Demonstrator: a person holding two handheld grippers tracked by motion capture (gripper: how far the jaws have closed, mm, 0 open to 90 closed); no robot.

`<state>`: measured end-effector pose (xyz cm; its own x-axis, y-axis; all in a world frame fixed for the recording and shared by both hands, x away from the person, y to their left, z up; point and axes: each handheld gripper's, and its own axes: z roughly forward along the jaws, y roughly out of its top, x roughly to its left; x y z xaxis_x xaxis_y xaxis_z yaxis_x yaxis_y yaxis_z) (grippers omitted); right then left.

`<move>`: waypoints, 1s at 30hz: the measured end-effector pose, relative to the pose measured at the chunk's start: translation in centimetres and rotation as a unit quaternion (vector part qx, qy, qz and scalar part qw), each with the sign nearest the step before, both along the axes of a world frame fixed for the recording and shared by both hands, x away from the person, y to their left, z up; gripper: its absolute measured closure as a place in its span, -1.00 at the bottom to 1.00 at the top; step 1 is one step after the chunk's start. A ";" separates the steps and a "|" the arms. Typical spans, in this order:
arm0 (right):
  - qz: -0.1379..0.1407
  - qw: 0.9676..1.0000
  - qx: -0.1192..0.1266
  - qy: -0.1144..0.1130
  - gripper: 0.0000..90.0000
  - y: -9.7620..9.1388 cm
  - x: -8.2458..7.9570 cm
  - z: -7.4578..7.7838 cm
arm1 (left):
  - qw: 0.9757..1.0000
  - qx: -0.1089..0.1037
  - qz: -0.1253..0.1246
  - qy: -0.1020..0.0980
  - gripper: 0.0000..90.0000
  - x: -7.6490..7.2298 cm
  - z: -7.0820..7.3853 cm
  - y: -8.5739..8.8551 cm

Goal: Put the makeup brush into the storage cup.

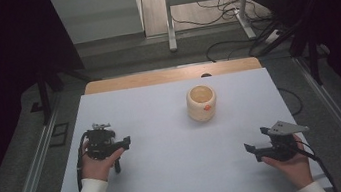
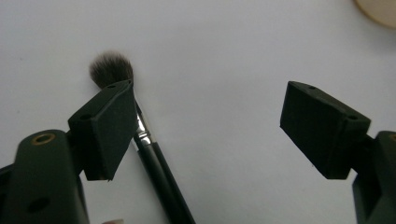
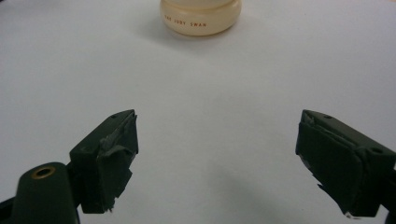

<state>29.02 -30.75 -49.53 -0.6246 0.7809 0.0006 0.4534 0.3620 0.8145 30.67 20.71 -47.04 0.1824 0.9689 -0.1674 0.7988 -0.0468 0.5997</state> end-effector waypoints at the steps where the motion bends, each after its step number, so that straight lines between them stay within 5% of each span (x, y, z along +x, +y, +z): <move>1: 0.000 1.000 0.001 0.000 -0.70 0.0 0.0 0.0 | 1.000 0.002 0.004 0.002 -0.57 0.1 0.0 0.1; 30: 0.003 1.000 -0.003 0.003 -0.69 0.2 -0.1 -0.1 | 0.998 0.000 0.035 0.049 -0.57 2.3 -2.8 2.4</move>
